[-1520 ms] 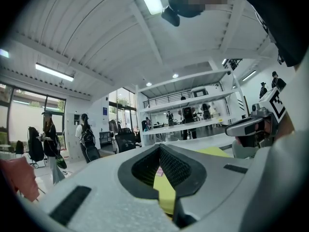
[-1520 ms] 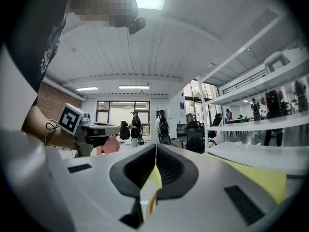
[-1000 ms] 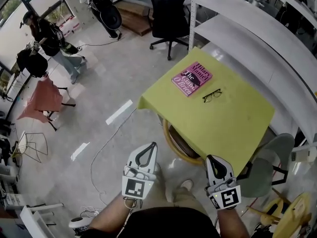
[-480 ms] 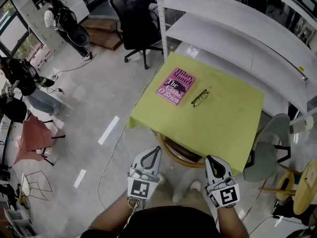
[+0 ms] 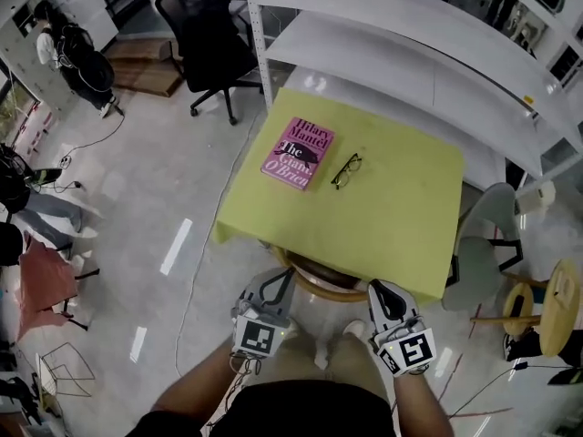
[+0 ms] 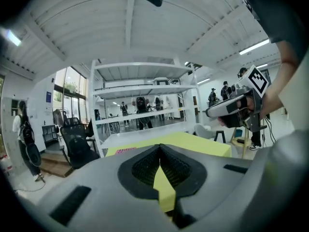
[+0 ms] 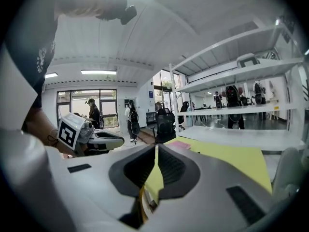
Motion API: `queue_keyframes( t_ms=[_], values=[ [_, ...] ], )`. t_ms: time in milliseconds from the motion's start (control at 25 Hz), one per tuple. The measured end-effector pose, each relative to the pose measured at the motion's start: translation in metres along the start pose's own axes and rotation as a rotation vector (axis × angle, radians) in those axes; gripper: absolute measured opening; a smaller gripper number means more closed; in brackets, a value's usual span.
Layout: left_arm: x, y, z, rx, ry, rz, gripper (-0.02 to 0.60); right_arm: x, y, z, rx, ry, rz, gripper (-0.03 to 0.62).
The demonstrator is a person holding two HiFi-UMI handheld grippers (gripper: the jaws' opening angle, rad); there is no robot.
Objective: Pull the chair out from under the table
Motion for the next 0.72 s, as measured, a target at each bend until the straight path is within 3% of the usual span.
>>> queue_keyframes(
  t_ms=[360, 720],
  values=[
    [0.01, -0.029, 0.053, -0.118, -0.042, 0.106, 0.009, 0.016, -0.007, 0.046, -0.109, -0.041, -0.029, 0.012],
    [0.026, -0.044, 0.105, -0.241, 0.078, 0.163, 0.015, 0.013, -0.022, 0.101, -0.206, -0.078, -0.095, 0.014]
  ],
)
Point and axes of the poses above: the fingertips, and each gripper's own axes: y backward along the fingers, x to its right, z out of its underside, the point moved 3 cm from there along y, backward along the fingers, and after that the axes turned 3 degrees about x, right-handed, at the moved point
